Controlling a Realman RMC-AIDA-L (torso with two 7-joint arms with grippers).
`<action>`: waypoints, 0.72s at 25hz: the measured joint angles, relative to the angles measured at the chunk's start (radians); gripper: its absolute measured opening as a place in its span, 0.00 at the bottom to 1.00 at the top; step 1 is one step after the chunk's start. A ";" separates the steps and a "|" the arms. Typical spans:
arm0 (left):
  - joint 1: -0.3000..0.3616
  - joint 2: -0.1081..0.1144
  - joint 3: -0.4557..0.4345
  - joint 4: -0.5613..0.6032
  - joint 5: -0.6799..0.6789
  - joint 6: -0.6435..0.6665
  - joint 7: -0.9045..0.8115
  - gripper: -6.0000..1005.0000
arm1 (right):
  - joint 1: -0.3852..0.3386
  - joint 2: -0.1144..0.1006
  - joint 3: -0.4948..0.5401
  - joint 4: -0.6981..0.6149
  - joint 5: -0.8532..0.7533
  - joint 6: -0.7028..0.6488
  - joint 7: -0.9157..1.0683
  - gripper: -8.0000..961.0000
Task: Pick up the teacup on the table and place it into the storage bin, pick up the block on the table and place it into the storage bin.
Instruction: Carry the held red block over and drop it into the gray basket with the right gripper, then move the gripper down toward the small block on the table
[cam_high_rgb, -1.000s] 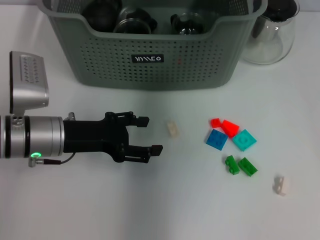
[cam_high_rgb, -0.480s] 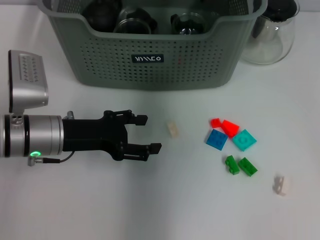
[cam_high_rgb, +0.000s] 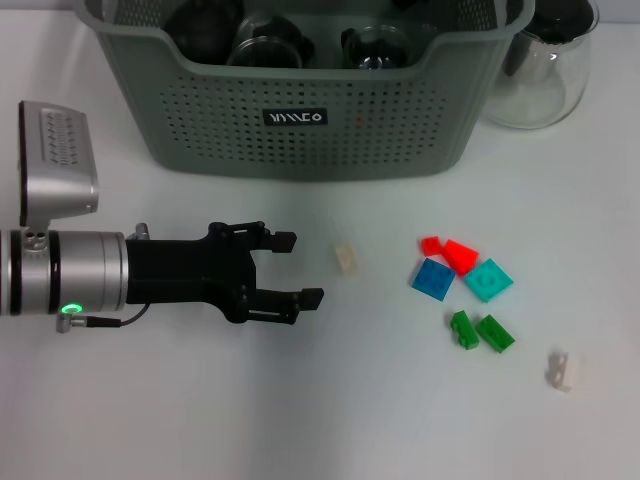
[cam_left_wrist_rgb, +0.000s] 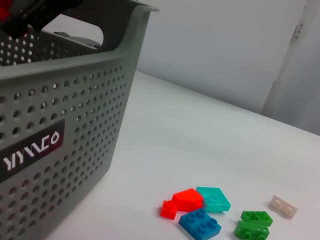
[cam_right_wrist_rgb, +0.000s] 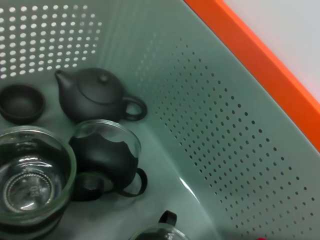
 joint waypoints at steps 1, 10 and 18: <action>0.000 0.000 0.000 0.000 0.000 0.000 0.000 0.86 | 0.000 0.000 0.001 -0.004 0.000 -0.006 0.000 0.71; 0.000 0.000 0.000 0.000 0.000 0.002 0.000 0.86 | -0.007 0.000 0.005 -0.030 0.000 -0.042 0.001 0.86; 0.001 0.000 -0.004 0.000 0.000 0.008 0.000 0.86 | -0.027 0.000 0.010 -0.102 0.022 -0.076 0.001 0.96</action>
